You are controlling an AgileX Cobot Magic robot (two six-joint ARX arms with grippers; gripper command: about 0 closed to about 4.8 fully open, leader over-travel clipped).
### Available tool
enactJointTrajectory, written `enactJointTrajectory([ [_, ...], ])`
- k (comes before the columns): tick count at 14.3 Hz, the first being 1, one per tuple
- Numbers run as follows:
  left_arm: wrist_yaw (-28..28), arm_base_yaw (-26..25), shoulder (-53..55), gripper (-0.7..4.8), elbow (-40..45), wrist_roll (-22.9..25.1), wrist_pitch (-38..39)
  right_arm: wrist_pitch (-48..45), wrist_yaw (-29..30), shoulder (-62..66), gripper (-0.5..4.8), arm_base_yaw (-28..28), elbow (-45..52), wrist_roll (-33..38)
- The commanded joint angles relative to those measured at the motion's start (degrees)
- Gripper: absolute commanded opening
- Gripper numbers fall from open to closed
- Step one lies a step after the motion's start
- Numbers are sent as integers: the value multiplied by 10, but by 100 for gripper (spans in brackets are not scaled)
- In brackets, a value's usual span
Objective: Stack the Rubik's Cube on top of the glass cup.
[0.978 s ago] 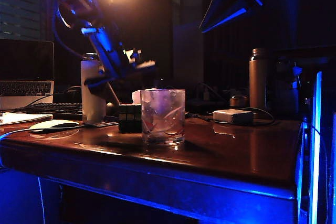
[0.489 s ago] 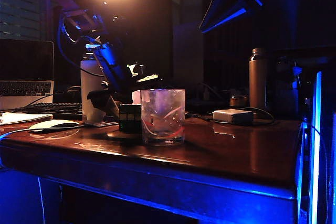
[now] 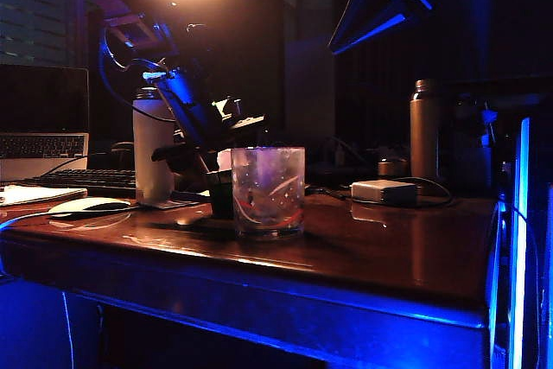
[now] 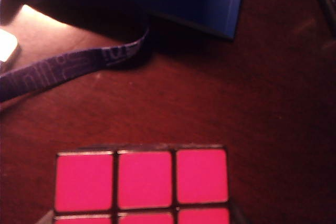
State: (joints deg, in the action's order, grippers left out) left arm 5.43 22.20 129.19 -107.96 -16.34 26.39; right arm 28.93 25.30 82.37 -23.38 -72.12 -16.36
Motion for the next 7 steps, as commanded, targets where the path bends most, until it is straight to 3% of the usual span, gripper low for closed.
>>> enactJointTrajectory([
  [1,33,1,-6,211,-5,9,-3,-9,3,-2,-1,-1,-4,0],
  [7,39,1,-39,210,-12,29,9,-9,3,-2,-1,-1,-4,0],
])
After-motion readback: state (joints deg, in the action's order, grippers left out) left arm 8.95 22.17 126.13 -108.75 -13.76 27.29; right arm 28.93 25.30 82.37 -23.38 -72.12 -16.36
